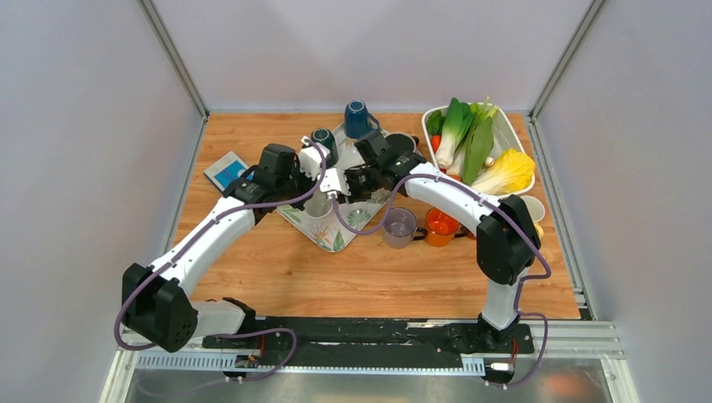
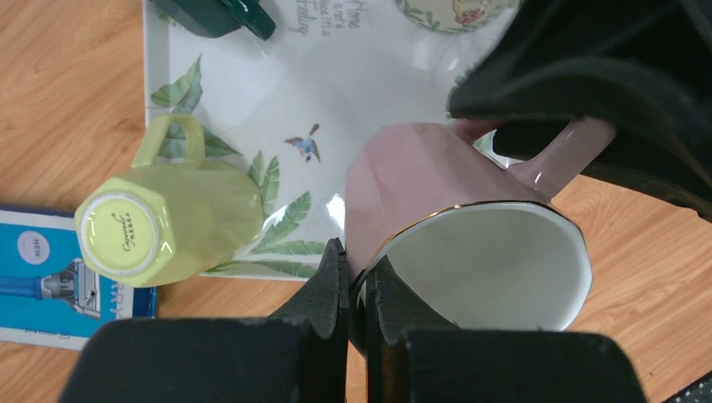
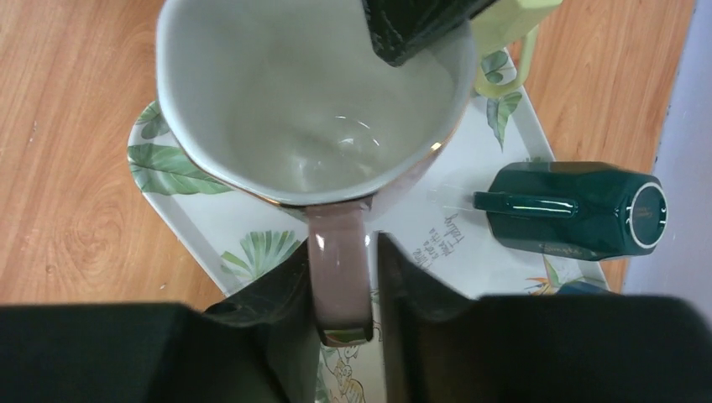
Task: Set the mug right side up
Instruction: Place the cup at the center of the board.
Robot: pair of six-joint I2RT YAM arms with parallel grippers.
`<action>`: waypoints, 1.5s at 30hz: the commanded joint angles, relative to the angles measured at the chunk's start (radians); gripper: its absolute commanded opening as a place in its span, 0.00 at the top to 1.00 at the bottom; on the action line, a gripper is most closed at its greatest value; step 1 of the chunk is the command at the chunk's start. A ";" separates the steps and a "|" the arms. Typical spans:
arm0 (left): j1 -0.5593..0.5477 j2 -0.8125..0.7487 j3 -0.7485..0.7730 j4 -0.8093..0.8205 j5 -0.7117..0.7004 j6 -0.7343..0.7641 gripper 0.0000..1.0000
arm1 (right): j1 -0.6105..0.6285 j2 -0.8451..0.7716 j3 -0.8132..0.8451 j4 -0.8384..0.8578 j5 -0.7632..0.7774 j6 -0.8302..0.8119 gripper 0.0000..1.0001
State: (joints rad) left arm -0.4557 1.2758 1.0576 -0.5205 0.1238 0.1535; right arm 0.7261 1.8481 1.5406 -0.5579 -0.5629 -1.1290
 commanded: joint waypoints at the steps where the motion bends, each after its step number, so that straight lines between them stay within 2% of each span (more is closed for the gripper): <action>1: 0.002 -0.021 0.038 0.102 0.048 -0.034 1.00 | 0.031 0.021 0.067 -0.054 0.037 -0.033 0.78; 6: 0.006 -0.028 0.041 0.088 0.039 -0.032 1.00 | 0.037 0.017 0.043 -0.055 0.059 -0.021 1.00; 7: 0.010 -0.028 0.053 0.078 0.041 -0.030 0.89 | 0.036 0.013 0.037 -0.054 0.067 -0.006 1.00; 8: 0.022 -0.034 0.063 0.045 0.047 -0.027 0.69 | 0.032 0.007 0.032 -0.054 0.073 0.015 1.00; 9: 0.035 -0.042 0.086 0.028 0.058 -0.026 0.61 | 0.025 -0.003 0.023 -0.055 0.074 0.037 1.00; 10: 0.072 -0.064 0.096 -0.004 0.095 -0.025 0.48 | 0.016 -0.014 0.008 -0.054 0.072 0.057 1.00; 11: 0.093 -0.077 0.115 -0.018 0.117 -0.025 0.44 | 0.004 -0.027 -0.008 -0.053 0.062 0.076 1.00; 12: 0.138 -0.111 0.122 -0.039 0.165 -0.024 0.34 | -0.005 -0.039 -0.025 -0.052 0.053 0.090 1.00; 14: 0.201 -0.174 0.116 -0.044 0.222 -0.015 0.28 | -0.021 -0.064 -0.061 -0.049 0.044 0.123 1.00; 19: 0.249 -0.311 0.008 -0.074 0.269 0.123 0.26 | -0.034 -0.147 -0.169 0.002 0.027 0.244 1.00; 24: 0.251 -0.348 -0.168 -0.143 0.376 0.186 0.38 | -0.055 -0.228 -0.260 0.074 0.017 0.355 1.00; 27: 0.250 -0.351 -0.234 -0.128 0.432 0.200 0.41 | -0.085 -0.277 -0.306 0.084 -0.022 0.372 1.00; 38: 0.250 -0.301 -0.312 -0.055 0.456 0.181 0.43 | -0.151 -0.354 -0.460 0.145 -0.231 0.316 1.00; 45: 0.250 -0.287 -0.333 0.041 0.445 0.093 0.44 | -0.110 -0.388 -0.511 0.161 -0.245 0.177 1.00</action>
State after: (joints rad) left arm -0.2081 0.9810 0.7303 -0.5678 0.5434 0.3000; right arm 0.5915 1.5414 1.0313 -0.4946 -0.6956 -0.8509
